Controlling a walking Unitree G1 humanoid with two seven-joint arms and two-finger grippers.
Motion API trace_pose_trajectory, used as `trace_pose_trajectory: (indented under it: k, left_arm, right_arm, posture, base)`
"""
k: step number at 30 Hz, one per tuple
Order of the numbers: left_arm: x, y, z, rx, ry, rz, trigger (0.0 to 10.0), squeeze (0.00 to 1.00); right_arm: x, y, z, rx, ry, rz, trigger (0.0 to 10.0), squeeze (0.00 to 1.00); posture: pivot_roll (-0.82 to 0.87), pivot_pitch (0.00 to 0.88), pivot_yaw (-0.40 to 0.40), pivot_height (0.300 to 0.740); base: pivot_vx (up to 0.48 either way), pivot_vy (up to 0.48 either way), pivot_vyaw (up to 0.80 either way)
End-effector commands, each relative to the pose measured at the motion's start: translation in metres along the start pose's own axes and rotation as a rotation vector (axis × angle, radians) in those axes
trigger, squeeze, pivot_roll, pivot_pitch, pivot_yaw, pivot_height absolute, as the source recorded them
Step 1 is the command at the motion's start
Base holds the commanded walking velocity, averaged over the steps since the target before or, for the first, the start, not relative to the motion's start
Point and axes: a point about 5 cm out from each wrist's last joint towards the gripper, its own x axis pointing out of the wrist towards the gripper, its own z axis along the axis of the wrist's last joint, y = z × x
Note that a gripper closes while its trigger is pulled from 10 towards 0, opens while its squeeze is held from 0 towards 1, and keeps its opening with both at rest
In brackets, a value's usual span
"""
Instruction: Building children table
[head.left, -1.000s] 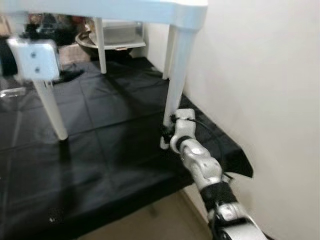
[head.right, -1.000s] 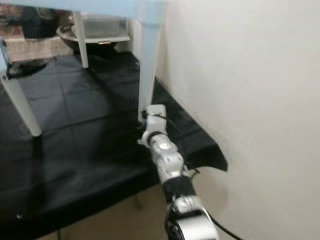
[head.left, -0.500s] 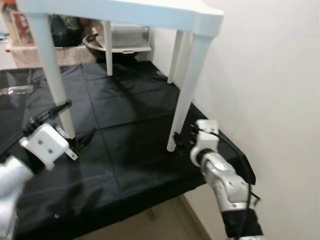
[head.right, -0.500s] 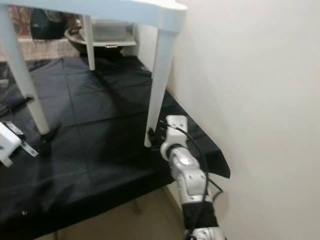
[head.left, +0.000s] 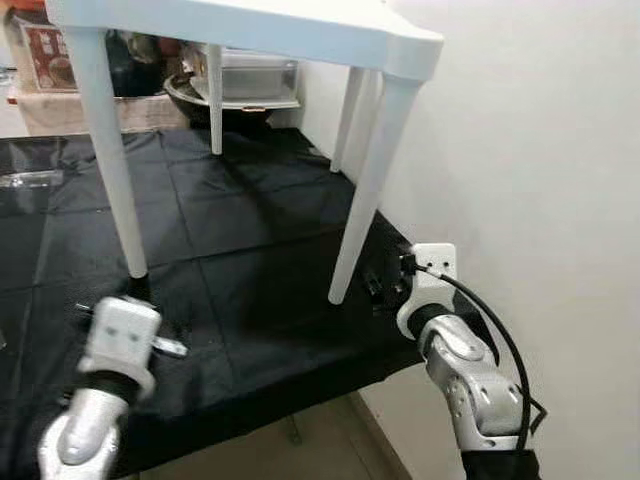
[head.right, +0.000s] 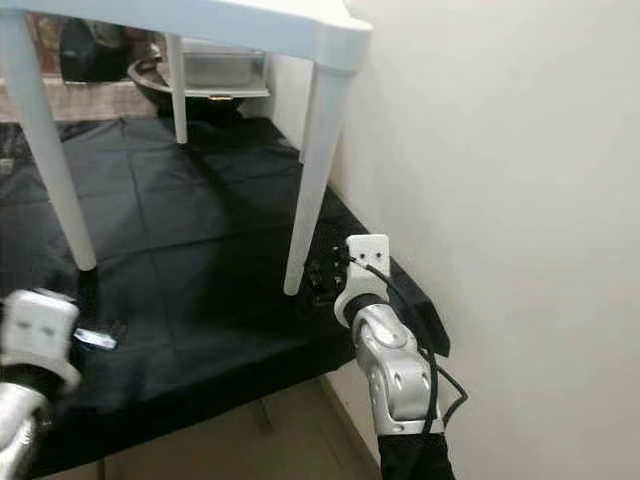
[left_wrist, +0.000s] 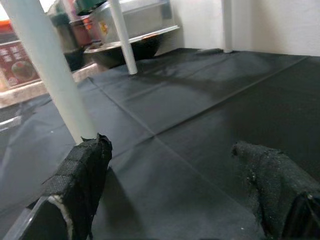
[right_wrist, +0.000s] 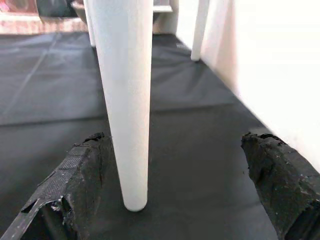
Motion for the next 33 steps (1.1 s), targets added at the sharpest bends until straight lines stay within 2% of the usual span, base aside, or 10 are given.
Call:
trace_pose_trajectory:
  k: [1,3,11,26,30,33]
  left_arm:
    - [0.000,-0.003,0.002,-0.006,0.008,0.000,10.0,0.00]
    - [-0.001,-0.011,0.000,-0.012,0.028,-0.020,10.0,0.00]
    - [-0.001,-0.019,0.004,-0.028,0.040,-0.026,10.0,0.00]
    - [0.000,-0.025,0.008,-0.026,0.052,-0.040,10.0,0.00]
    - [0.001,-0.027,0.008,-0.026,0.053,-0.042,10.0,0.00]
    - [0.002,-0.029,0.009,-0.031,0.054,-0.044,10.0,0.00]
  right_arm:
    - [-0.004,-0.004,-0.004,-0.016,0.010,-0.015,10.0,0.00]
    - [-0.006,-0.005,-0.006,-0.003,0.014,-0.035,10.0,0.00]
    - [-0.005,-0.004,-0.008,0.003,0.015,-0.051,10.0,0.00]
    - [-0.003,-0.004,-0.009,0.000,0.018,-0.076,10.0,0.00]
    - [-0.003,-0.002,-0.010,-0.025,0.023,-0.064,10.0,0.00]
    - [-0.002,0.000,-0.012,-0.063,0.031,-0.051,10.0,0.00]
  posture:
    - [0.11,0.000,-0.141,0.740]
    - [0.11,0.000,-0.132,0.740]
    - [0.12,0.000,-0.126,0.740]
    - [0.12,0.000,-0.119,0.740]
    - [0.11,0.000,-0.118,0.740]
    - [0.11,0.000,-0.115,0.740]
  base:
    - [0.000,0.000,0.00]
    - [0.000,0.000,0.00]
    - [0.000,0.000,0.00]
    - [-0.263,0.000,0.00]
    - [-0.272,0.000,0.00]
    - [-0.170,0.000,0.80]
